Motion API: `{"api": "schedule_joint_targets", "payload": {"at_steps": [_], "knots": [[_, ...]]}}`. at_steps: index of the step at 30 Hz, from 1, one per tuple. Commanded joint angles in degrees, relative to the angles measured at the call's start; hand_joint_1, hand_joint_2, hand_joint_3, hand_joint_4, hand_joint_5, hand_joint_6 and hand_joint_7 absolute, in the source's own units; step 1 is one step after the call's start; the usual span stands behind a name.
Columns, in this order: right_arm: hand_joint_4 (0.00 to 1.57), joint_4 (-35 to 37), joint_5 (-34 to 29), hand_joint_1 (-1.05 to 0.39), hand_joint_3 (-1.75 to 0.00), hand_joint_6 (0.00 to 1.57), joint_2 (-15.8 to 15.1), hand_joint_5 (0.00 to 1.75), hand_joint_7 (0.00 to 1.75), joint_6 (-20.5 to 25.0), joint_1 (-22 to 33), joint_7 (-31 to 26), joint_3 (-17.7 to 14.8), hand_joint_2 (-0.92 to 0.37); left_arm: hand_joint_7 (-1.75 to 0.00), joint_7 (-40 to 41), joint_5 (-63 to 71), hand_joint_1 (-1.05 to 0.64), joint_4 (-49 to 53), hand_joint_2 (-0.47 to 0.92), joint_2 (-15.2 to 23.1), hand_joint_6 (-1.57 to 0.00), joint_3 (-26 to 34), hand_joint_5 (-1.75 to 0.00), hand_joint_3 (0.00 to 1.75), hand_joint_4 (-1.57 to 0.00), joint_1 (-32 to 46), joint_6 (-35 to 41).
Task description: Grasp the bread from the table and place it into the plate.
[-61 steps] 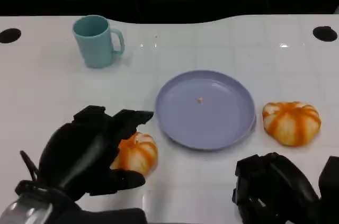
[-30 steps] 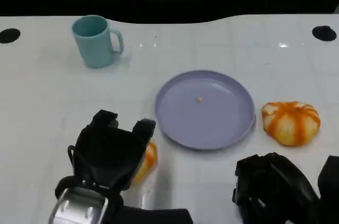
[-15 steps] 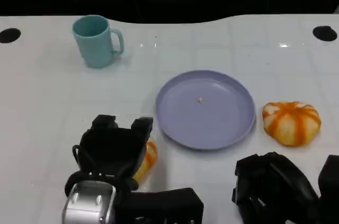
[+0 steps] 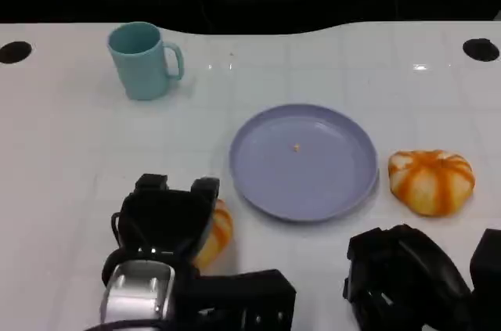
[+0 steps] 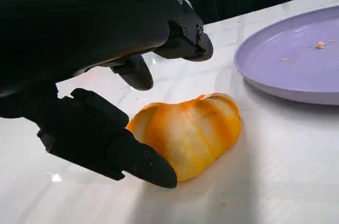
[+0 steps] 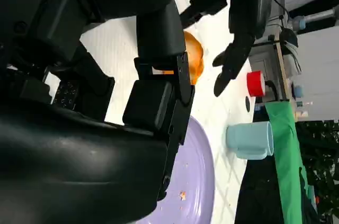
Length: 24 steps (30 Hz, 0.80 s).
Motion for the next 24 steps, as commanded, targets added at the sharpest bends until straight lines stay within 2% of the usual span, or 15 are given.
{"api": "schedule_joint_targets", "payload": {"at_steps": [1,7,15,20,24], "knots": [[1.56,0.4,0.2,-1.05,-1.38,1.57,-0.7,1.31,1.01,-1.2,0.1,0.2,-0.6,-0.02,0.0,5.3,-2.1,-0.44,4.2,0.68,0.4,-0.25,-0.3,-0.84,0.01,-0.14,-1.6,0.5],[1.57,0.7,0.0,-1.05,-1.39,1.57,-0.8,1.3,1.02,-1.8,0.0,0.1,-0.6,-0.02,0.0,9.3,-4.1,-0.44,8.5,0.7,0.5,-0.22,-1.4,-0.92,0.01,-0.08,-3.1,1.1],[1.56,0.4,-0.2,-1.05,-1.4,1.57,-0.9,1.3,1.03,-1.4,0.0,-0.1,-0.5,-0.01,-0.03,8.9,-5.7,-0.48,12.2,0.73,1.0,-0.27,-3.2,-0.94,0.02,-0.1,-5.1,2.7],[1.56,0.2,-0.1,-1.05,-1.4,1.57,-0.8,1.29,1.03,-1.1,0.2,-0.2,-0.5,-0.01,-0.07,8.9,-7.0,-0.52,15.1,0.73,2.0,-0.38,-4.5,-1.04,0.02,-0.27,-6.5,2.4],[1.55,0.1,-0.1,-1.05,-1.4,1.57,-0.8,1.3,1.03,-0.9,0.2,-0.3,-0.5,-0.01,-0.07,9.0,-7.9,-0.51,15.6,0.73,2.4,-0.41,-5.1,-1.07,0.02,-0.3,-7.0,2.8]]}}
